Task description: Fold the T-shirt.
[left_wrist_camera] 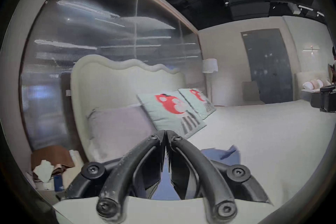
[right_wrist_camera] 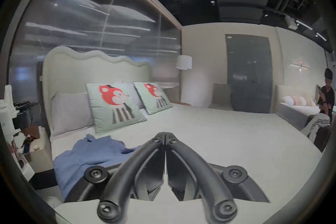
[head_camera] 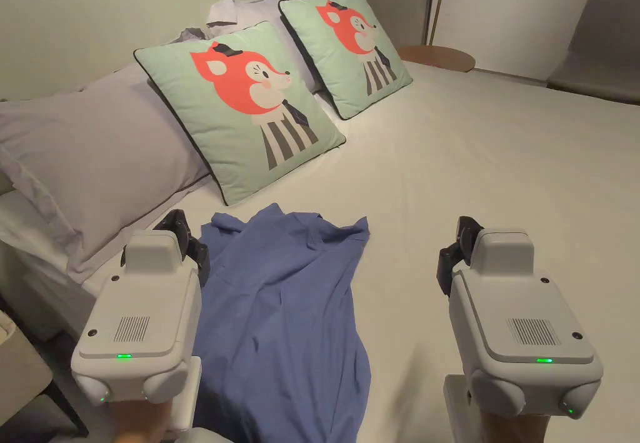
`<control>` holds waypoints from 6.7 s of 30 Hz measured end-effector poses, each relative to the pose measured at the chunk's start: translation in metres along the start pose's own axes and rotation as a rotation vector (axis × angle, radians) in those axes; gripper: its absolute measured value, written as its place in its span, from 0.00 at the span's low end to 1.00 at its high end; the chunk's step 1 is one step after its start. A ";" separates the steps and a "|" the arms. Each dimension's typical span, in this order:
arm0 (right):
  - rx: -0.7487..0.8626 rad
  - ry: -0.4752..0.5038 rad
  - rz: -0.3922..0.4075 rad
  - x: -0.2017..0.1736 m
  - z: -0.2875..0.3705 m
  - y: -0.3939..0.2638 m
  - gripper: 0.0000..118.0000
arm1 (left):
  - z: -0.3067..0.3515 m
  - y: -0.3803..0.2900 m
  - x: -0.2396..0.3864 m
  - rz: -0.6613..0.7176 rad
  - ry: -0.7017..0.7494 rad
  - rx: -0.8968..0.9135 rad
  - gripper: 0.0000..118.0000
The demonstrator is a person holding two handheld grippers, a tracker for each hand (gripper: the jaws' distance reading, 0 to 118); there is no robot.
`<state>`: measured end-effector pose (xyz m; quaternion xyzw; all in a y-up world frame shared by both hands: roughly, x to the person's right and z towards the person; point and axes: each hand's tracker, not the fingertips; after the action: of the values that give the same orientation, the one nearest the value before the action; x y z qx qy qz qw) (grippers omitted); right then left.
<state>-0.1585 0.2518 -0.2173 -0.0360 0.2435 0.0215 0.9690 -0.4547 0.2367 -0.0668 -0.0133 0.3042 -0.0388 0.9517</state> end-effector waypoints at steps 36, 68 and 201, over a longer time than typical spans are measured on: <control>-0.063 -0.170 -0.008 0.088 0.009 -0.024 0.01 | -0.121 -0.093 0.108 -0.029 -0.247 -0.852 0.08; 0.041 -0.563 -0.032 0.237 0.172 0.007 0.01 | 0.019 0.196 0.365 0.050 -1.170 -0.271 0.08; -0.479 -0.432 -0.217 0.339 0.073 -0.011 0.12 | -0.055 0.007 0.282 0.184 -0.911 -0.740 0.02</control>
<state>0.1752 0.2546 -0.3136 -0.2829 0.0155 -0.0181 0.9589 -0.2569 0.2203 -0.2754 -0.3333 -0.1417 0.1621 0.9179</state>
